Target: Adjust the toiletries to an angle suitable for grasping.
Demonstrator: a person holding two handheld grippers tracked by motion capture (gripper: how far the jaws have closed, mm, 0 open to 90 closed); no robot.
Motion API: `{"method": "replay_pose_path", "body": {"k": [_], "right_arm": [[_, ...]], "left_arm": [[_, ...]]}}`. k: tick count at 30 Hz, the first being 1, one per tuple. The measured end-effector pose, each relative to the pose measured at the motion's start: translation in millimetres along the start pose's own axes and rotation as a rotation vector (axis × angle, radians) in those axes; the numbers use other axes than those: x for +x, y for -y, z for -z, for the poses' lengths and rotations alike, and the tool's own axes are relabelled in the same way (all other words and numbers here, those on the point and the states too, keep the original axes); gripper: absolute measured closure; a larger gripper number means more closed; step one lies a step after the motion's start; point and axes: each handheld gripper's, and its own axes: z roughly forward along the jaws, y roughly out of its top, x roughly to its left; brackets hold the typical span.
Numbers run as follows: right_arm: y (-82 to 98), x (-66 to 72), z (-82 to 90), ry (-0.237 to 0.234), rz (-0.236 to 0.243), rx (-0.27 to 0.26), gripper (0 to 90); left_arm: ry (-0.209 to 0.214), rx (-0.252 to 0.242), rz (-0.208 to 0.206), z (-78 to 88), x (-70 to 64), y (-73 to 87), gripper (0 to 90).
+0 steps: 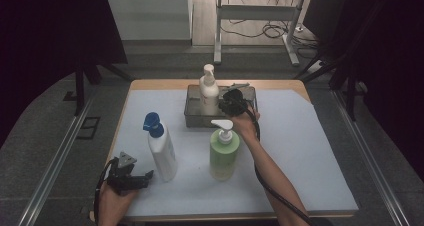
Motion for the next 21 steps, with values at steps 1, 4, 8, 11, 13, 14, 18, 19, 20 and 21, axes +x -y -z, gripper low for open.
{"method": "replay_pose_path", "body": {"k": [1, 4, 8, 11, 13, 14, 18, 19, 20, 21], "right_arm": [[-0.7, -0.9, -0.8, 0.0, 0.001, -0.002, 87.6], [-1.7, -1.1, -2.2, -0.012, -0.011, 0.002, 89.2], [-1.2, 0.4, -4.1, -0.025, -0.015, 0.008, 89.2], [-1.5, 2.7, -4.9, -0.028, -0.005, 0.007, 89.2], [-2.5, 7.0, -6.9, -0.032, 0.006, 0.014, 89.1], [-2.7, 7.6, -7.1, -0.029, 0.009, 0.019, 89.1], [-2.3, 7.8, -8.8, -0.027, 0.008, 0.021, 89.0], [-2.3, 7.8, -9.0, -0.028, 0.008, 0.021, 89.0], [-2.3, 7.9, -9.2, -0.03, 0.007, 0.021, 89.0], [-2.3, 7.8, -9.4, -0.03, 0.009, 0.023, 89.0]], "left_arm": [[0.0, 0.0, 0.0, 0.0, 0.0, 0.0, 12.8], [0.0, 0.0, 0.0, 0.0, 0.0, 0.0, 12.8], [0.0, 0.0, 0.0, 0.0, 0.0, 0.0, 12.8], [0.0, 0.0, 0.0, 0.0, 0.0, 0.0, 12.8], [0.0, 0.0, 0.0, 0.0, 0.0, 0.0, 12.8], [0.0, 0.0, 0.0, 0.0, 0.0, 0.0, 12.8], [0.0, 0.0, 0.001, 0.0, 0.0, 0.0, 12.8], [0.0, 0.0, 0.0, 0.0, 0.0, 0.0, 12.8], [0.0, 0.0, 0.001, 0.0, 0.0, 0.0, 12.8], [0.0, 0.0, 0.001, 0.0, 0.0, 0.0, 12.8]]}}
